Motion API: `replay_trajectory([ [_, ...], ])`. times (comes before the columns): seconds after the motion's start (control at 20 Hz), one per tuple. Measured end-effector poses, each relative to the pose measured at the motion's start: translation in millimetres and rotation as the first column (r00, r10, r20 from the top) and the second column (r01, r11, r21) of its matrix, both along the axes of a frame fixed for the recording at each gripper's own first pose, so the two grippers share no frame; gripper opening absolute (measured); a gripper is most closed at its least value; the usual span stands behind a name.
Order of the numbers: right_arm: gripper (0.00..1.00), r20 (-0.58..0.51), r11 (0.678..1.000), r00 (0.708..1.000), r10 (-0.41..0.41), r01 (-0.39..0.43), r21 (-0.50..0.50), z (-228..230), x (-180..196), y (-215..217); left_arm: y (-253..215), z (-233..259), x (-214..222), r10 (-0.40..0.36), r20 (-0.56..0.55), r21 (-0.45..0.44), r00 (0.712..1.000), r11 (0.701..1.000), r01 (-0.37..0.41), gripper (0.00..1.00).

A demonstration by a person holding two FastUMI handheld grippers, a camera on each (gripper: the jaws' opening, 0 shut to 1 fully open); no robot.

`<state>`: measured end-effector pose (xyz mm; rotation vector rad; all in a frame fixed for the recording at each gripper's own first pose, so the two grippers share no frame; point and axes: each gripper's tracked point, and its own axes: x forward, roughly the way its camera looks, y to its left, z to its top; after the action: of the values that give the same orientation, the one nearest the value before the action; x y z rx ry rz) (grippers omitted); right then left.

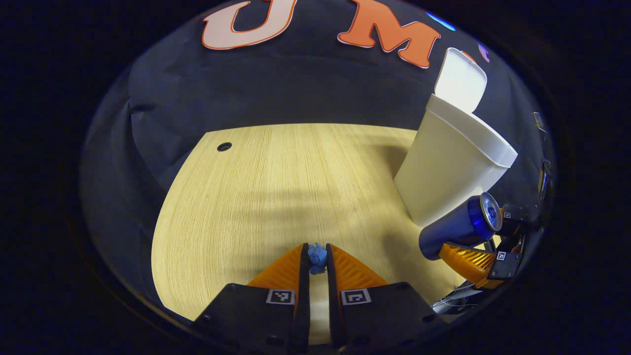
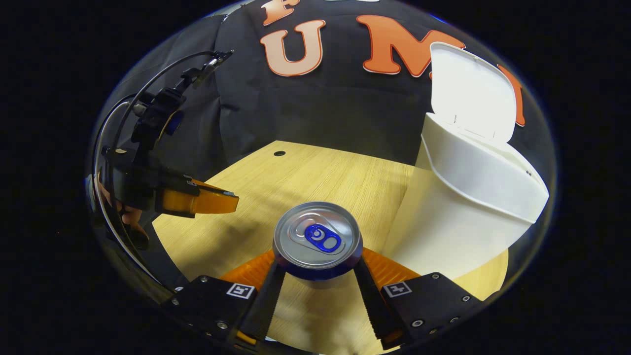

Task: Press the lid of the desktop garbage bin to open it, pick up the crumpled paper on the desktop and throw it into the bin, then pick up the pop can on the desktop and drop it into the bin, and finally close the garbage bin lid.

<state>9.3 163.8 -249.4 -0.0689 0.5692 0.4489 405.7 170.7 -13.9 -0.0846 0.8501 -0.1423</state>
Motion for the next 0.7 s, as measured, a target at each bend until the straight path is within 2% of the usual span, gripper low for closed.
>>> replay_trajectory([
  [0.05,0.75,0.008,1.0,1.0,0.001,-0.001,0.0,1.8,0.6,-5.2,-0.3,10.9,3.0,0.0,0.013,-0.015,1.0,1.0,0.001,0.2],
  [0.1,0.75,0.019,1.0,1.0,-0.005,0.005,-0.007,4.7,1.9,-14.0,-4.8,19.1,7.1,0.001,0.033,-0.042,0.999,0.999,0.0,0.23],
  [0.15,0.8,0.026,1.0,1.0,-0.01,0.01,-0.015,6.9,1.4,-23.5,-15.0,24.9,12.9,0.002,0.052,-0.057,0.999,0.998,0.001,0.2],
  [0.35,0.8,0.045,0.999,0.998,-0.04,0.04,-0.013,18.4,-3.6,-65.2,-44.6,55.9,36.3,-0.013,0.16,-0.039,0.987,0.999,0.019,0.2],
  [0.7,0.8,0.092,0.996,0.992,-0.085,0.088,-0.026,30.0,-9.2,-124.8,-104.9,112.3,54.1,-0.059,0.323,-0.04,0.944,0.996,0.076,0.2],
])
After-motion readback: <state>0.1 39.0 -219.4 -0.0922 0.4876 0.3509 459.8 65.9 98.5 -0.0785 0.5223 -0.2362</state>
